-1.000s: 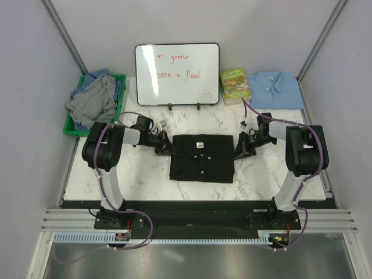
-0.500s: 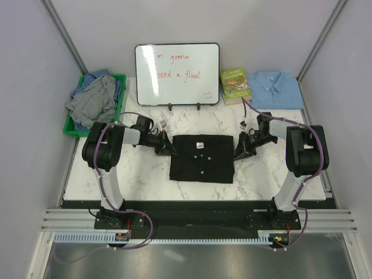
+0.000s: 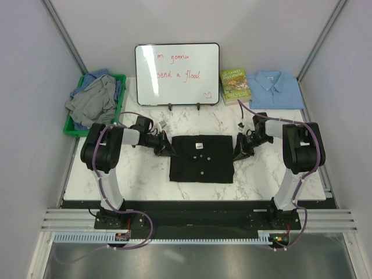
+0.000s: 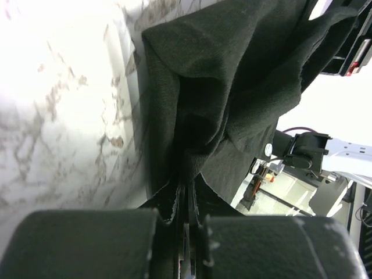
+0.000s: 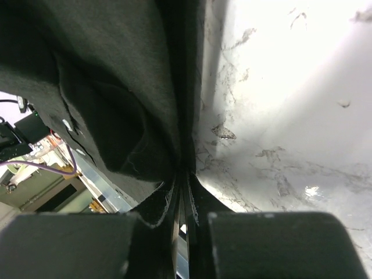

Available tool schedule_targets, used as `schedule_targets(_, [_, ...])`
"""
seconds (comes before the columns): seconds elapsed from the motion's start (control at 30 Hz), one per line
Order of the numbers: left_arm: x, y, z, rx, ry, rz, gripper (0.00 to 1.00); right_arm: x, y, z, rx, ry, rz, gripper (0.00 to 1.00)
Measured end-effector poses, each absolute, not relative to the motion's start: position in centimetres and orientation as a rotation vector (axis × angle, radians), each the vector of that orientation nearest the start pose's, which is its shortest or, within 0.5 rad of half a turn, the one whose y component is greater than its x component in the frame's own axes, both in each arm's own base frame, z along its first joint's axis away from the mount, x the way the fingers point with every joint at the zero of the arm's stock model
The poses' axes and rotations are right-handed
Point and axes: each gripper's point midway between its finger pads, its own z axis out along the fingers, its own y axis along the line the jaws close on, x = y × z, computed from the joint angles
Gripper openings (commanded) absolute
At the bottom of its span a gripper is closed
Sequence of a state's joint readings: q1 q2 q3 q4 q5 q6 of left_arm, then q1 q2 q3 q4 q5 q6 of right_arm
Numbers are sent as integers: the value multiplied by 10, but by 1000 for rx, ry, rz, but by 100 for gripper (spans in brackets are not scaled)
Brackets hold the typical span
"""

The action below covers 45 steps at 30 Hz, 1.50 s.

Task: Fold and stack the long sleeve shirts
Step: Fold the shirt

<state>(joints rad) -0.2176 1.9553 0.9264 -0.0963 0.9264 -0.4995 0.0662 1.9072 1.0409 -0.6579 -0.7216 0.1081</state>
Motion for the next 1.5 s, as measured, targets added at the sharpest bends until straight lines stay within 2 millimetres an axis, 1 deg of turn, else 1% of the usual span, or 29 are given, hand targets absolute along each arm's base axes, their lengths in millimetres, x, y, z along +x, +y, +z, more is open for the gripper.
schedule_targets(0.3, [292,-210,24,-88,2707,-1393,2,271,137,10,67,2975,1090,14])
schedule_targets(0.5, [291,-205,23,-102,2720,-1366,2,271,137,10,75,2977,1089,15])
schedule_targets(0.6, [291,-205,23,-100,2719,-1367,15,271,138,11,70,2977,1091,20])
schedule_targets(0.63, [291,-205,23,-98,2718,-1370,25,272,138,11,68,2975,1094,22])
schedule_targets(0.67, [291,-205,24,-96,2716,-1372,28,271,139,12,62,2972,1097,25])
schedule_targets(0.73, [292,-205,24,-90,2713,-1372,36,272,139,14,39,2962,1094,28])
schedule_targets(0.83, [291,-203,24,-82,2717,-1367,41,274,134,19,-42,2956,1034,34])
schedule_targets(0.9, [287,-199,26,-56,2721,-1354,42,278,127,26,-119,2950,971,39])
schedule_targets(0.97, [284,-195,35,-12,2710,-1336,44,285,119,38,-203,2925,917,45])
schedule_targets(1.07, [286,-190,60,94,2652,-1305,46,294,108,62,-341,2868,860,48])
schedule_targets(1.13, [290,-191,78,170,2593,-1301,46,297,107,77,-404,2823,861,47])
schedule_targets(1.17, [291,-194,87,216,2562,-1303,46,297,110,85,-427,2797,882,46])
schedule_targets(1.23, [292,-202,98,292,2523,-1321,45,296,120,95,-470,2758,933,45])
schedule_targets(1.3, [289,-216,102,378,2504,-1344,44,294,135,99,-502,2733,1006,45])
schedule_targets(1.33, [287,-224,103,418,2503,-1359,43,290,147,98,-528,2731,1043,45])
schedule_targets(1.4, [284,-240,96,476,2521,-1379,42,290,162,93,-551,2718,1103,44])
schedule_targets(1.47, [283,-246,84,488,2551,-1389,41,293,169,82,-549,2729,1128,42])
schedule_targets(1.5, [284,-247,75,477,2576,-1390,41,297,169,71,-536,2743,1132,41])
